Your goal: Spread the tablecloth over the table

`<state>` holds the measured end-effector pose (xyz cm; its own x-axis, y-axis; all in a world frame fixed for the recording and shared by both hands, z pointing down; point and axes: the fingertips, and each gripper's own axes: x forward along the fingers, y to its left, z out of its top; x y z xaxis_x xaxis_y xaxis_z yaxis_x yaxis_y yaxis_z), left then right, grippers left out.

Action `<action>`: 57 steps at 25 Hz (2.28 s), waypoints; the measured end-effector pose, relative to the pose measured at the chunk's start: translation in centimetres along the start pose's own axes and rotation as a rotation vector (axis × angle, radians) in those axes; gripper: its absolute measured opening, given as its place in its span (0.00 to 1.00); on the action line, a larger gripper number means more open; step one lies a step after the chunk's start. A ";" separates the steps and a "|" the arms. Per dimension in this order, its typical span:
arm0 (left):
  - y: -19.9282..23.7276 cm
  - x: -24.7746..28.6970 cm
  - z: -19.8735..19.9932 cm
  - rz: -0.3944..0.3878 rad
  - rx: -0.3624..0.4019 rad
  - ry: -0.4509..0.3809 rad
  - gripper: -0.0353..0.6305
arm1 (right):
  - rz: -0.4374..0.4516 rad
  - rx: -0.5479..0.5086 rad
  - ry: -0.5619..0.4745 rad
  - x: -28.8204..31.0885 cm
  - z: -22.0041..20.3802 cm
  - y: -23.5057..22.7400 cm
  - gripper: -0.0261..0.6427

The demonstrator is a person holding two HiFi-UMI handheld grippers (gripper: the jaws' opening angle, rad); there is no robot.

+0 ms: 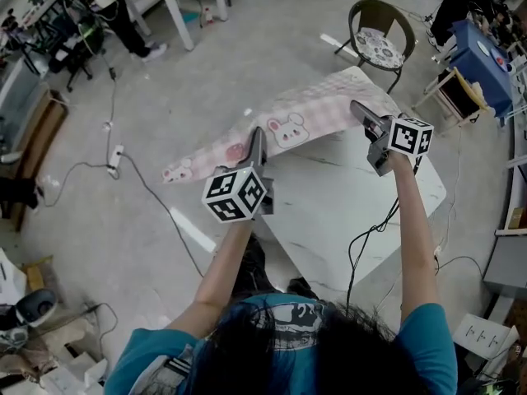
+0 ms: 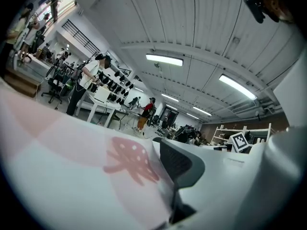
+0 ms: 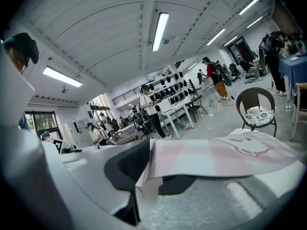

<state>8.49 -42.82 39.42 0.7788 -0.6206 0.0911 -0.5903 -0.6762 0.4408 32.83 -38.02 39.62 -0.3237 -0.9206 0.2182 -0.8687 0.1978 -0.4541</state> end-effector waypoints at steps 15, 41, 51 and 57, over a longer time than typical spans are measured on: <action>-10.6 -5.5 -9.8 0.113 -0.202 0.016 0.18 | 0.060 0.067 0.026 -12.6 -5.3 -3.4 0.11; -14.7 -6.9 -17.8 0.104 -0.492 0.050 0.12 | 0.046 0.076 0.113 -17.8 -9.3 -6.9 0.12; -22.4 -8.3 -23.9 0.166 -0.593 -0.040 0.12 | 0.150 0.139 0.173 -24.9 -11.5 -10.1 0.12; -24.3 -9.5 -26.6 0.174 -0.588 -0.022 0.12 | 0.157 0.208 0.176 -27.6 -14.1 -11.3 0.12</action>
<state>21.10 -9.89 51.61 0.6731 -0.7147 0.1901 -0.4875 -0.2355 0.8408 46.28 -10.08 50.88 -0.5236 -0.8084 0.2689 -0.7135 0.2436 -0.6570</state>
